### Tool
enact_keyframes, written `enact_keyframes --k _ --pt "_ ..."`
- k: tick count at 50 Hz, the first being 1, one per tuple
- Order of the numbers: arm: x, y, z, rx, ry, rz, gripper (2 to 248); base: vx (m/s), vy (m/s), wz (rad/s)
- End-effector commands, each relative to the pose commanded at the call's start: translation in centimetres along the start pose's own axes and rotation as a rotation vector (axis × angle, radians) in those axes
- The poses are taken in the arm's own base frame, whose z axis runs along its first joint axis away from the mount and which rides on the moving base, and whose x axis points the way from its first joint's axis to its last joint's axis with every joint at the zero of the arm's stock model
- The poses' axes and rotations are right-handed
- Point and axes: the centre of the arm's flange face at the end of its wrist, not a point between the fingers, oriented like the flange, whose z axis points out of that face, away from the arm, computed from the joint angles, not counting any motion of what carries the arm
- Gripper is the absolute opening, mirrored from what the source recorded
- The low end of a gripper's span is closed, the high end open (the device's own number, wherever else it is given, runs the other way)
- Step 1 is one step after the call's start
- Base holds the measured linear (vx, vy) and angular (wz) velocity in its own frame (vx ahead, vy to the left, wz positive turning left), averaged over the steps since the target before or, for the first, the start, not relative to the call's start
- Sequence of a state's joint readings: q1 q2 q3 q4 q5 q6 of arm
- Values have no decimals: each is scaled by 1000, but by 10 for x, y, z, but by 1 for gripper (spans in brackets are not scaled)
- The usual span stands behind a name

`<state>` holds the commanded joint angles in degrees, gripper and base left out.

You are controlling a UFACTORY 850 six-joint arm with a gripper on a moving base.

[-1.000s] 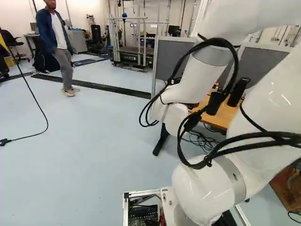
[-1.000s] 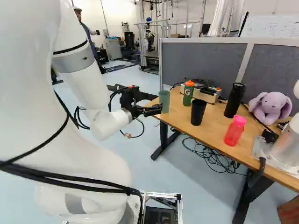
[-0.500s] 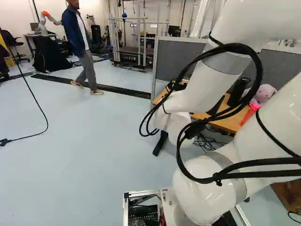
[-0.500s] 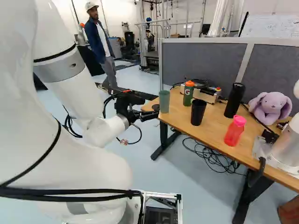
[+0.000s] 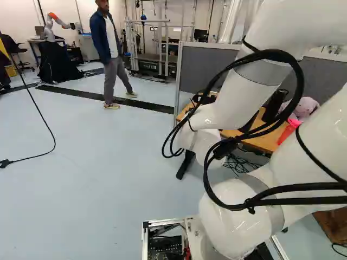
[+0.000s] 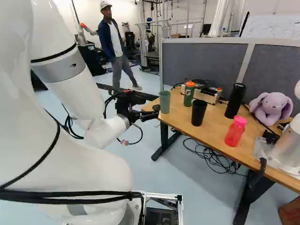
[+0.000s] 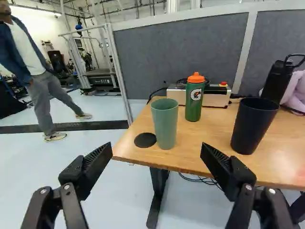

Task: Place the green cup on the table

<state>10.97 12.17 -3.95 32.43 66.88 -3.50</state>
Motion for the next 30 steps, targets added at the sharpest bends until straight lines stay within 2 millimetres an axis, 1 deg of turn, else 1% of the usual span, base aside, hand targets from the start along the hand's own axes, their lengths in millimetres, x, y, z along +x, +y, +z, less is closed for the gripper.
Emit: enact_keyframes --k 30 --pt "2 -2 5 108 -54 -35 247 0 0 0"
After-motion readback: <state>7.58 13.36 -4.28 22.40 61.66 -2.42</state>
